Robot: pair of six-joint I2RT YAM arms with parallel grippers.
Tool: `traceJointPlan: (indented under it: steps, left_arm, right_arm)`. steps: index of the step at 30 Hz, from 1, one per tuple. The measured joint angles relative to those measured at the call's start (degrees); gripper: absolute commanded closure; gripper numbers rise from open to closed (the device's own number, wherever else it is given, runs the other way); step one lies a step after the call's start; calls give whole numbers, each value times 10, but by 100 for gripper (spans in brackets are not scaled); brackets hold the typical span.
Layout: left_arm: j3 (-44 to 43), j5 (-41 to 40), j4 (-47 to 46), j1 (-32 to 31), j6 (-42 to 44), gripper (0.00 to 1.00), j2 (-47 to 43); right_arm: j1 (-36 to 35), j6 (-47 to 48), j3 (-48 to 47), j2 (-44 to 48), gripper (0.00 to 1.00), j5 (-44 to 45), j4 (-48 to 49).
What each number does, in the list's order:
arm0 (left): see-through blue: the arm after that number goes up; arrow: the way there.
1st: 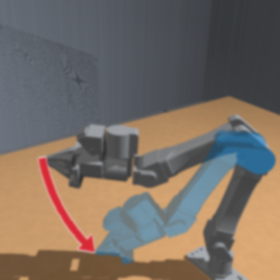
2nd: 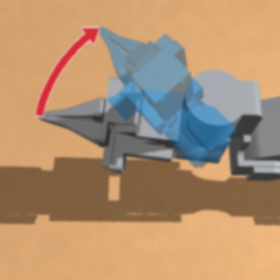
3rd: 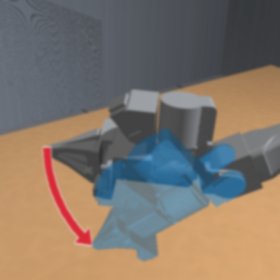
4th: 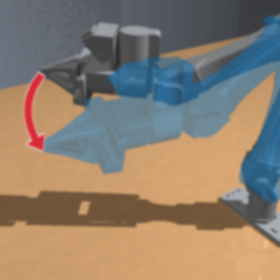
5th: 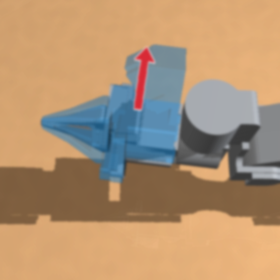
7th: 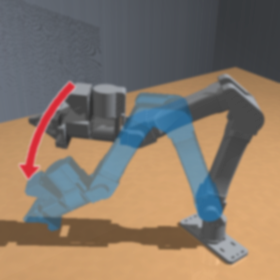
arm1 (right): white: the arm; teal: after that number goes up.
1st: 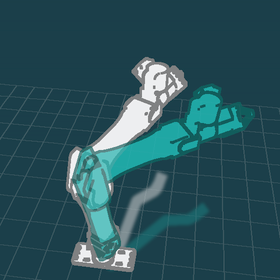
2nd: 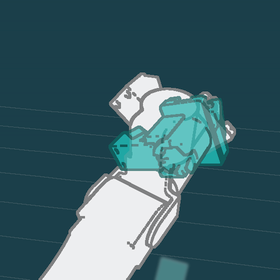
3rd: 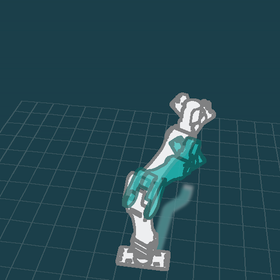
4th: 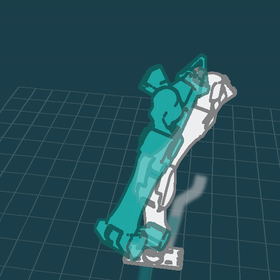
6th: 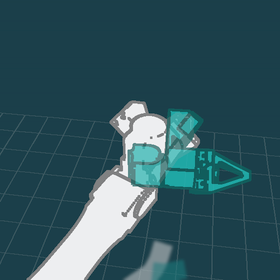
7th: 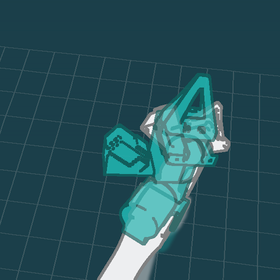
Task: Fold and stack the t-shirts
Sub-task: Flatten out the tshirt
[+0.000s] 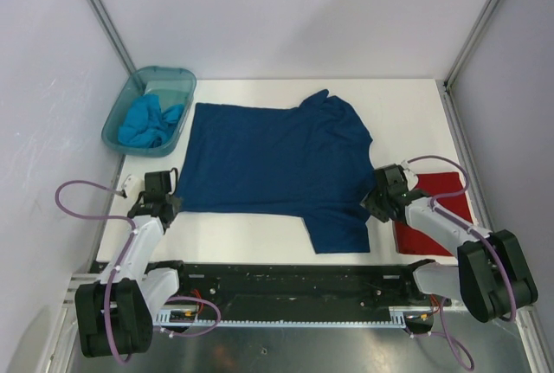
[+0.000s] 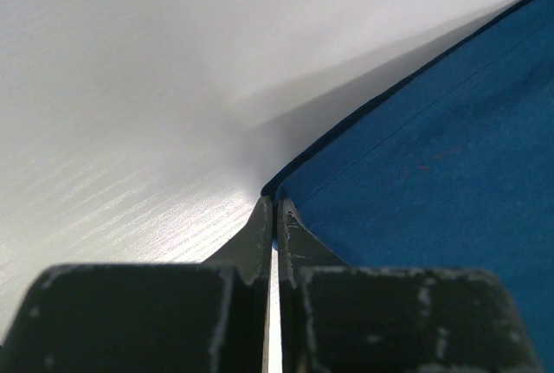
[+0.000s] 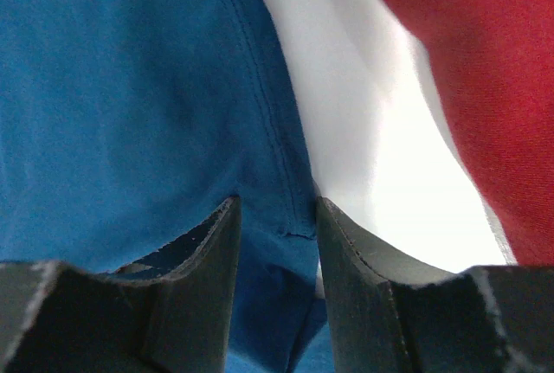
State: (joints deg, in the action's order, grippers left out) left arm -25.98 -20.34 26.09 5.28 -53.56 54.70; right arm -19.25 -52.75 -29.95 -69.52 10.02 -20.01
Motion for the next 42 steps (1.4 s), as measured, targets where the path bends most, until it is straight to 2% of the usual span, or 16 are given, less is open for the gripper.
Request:
traceJointPlan:
  steps: [11,20,22,24,26,28,34,39,42]
  left_arm:
    - [0,0,0,0,0,100,0]
    - [0,0,0,0,0,100,0]
    - [0,0,0,0,0,100,0]
    - [0,0,1,0,0,100,0]
    - [0,1,1,0,0,100,0]
    - [0,2,1,0,0,100,0]
    - [0,15,3,0,12,100,-17]
    - [-22,48,15,0,53,100,-50]
    - [-59,77,21,0,87,100,-84]
  right_arm:
    - [10,5,12,35,55,-2,-40]
    - [10,5,14,15,58,-14,-14]
    - [7,5,7,-1,63,-17,2]
    - [4,5,3,-12,73,-17,15]
    - [2,5,3,-16,90,-18,23]
    - [2,5,3,-19,97,-20,28]
    - [14,10,8,4,100,-36,4]
    - [53,33,-14,121,100,-46,-101]
    - [71,49,-90,186,100,-45,-160]
